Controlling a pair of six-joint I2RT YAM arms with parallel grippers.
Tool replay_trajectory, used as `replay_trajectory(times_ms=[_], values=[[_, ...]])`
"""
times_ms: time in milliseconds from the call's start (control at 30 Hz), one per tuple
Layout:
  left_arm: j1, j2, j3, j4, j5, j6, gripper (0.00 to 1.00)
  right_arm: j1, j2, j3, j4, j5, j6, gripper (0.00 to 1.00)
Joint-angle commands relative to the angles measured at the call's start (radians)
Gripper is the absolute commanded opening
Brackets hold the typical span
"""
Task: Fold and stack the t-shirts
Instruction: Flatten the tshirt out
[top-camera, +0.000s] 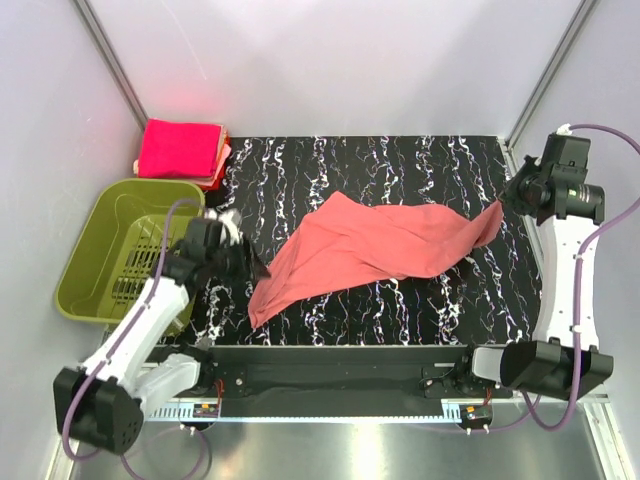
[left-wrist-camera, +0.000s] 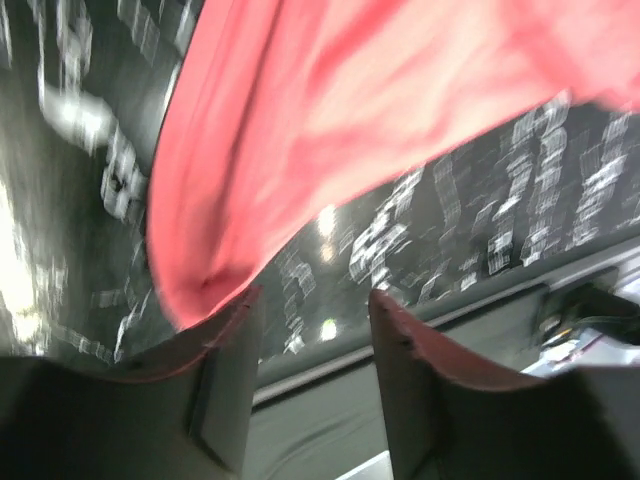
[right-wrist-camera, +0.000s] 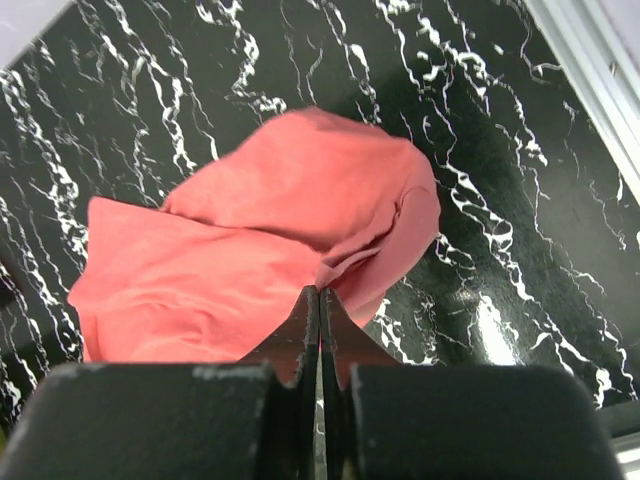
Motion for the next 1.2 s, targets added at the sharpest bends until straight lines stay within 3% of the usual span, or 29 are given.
replay_trajectory(times_ms=[0, 100, 233, 333, 500, 733, 1167], values=[[-0.003, 0.120, 0.197, 0.140, -0.025, 0.067, 0.52, -0.003, -0.069, -0.001, 0.083, 0.016, 0.013, 0.00], [-0.002, 0.367, 0.386, 0.171, 0.031, 0.132, 0.52, -0.003, -0.069, -0.023, 0.118, -0.036, 0.026, 0.00], [-0.002, 0.788, 0.757, 0.219, 0.138, 0.277, 0.49, -0.003, -0.093, -0.084, 0.190, -0.137, 0.062, 0.00], [0.001, 1.038, 1.025, 0.220, 0.194, 0.260, 0.43, -0.003, -0.081, -0.113, 0.221, -0.177, 0.072, 0.00], [-0.015, 1.327, 1.395, 0.232, 0.234, 0.220, 0.45, -0.003, -0.055, -0.118, 0.244, -0.216, 0.078, 0.00], [-0.031, 1.568, 1.514, 0.347, 0.238, 0.163, 0.49, -0.003, -0.009, -0.101, 0.257, -0.277, 0.086, 0.00], [-0.089, 1.673, 1.520, 0.410, 0.224, 0.085, 0.47, -0.003, -0.017, -0.095, 0.261, -0.290, 0.081, 0.00]])
